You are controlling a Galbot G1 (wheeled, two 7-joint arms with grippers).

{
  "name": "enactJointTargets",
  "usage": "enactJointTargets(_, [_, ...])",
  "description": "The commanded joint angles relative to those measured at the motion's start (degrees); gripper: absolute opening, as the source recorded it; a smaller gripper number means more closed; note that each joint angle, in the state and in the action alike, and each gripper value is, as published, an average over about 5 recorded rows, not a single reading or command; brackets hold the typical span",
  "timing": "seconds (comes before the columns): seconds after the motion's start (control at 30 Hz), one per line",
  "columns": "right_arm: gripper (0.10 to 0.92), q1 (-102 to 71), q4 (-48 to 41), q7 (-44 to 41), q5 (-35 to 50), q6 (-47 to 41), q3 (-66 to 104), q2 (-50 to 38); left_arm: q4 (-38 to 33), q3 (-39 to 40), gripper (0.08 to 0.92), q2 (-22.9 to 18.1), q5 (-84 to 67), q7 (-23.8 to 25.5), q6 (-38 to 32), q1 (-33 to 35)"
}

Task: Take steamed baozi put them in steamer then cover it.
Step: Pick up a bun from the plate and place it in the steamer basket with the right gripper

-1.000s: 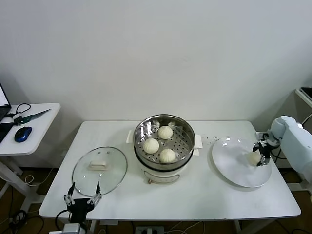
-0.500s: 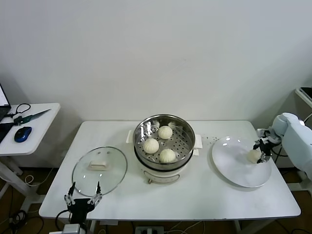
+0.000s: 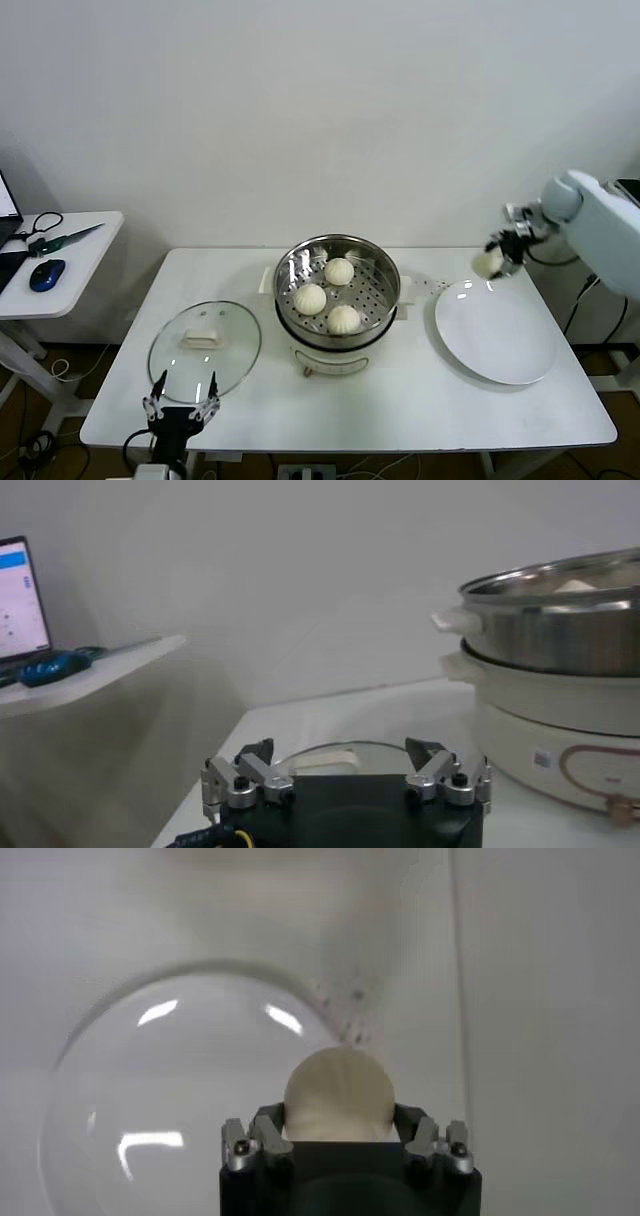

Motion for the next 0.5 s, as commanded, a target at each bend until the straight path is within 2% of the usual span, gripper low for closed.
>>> enactJointTargets(0.03, [0.704, 25.0, 20.2, 4.3, 31.1, -10.6, -29.3, 3.5, -0.1, 1.4, 0.823, 0.7, 0.1, 1.5, -1.0, 0.7])
enactJointTargets(0.23, [0.71, 27.6, 25.9, 7.6, 38.5, -14.0, -35.3, 7.3, -0.5, 2.6, 0.823, 0.8, 0.2, 1.5, -1.2, 0.8])
enactJointTargets(0.5, [0.713, 25.5, 27.0, 10.1, 38.8, -15.2, -40.7, 13.4, -0.9, 2.6, 0.823, 1.1, -0.1, 1.6, -1.5, 1.6])
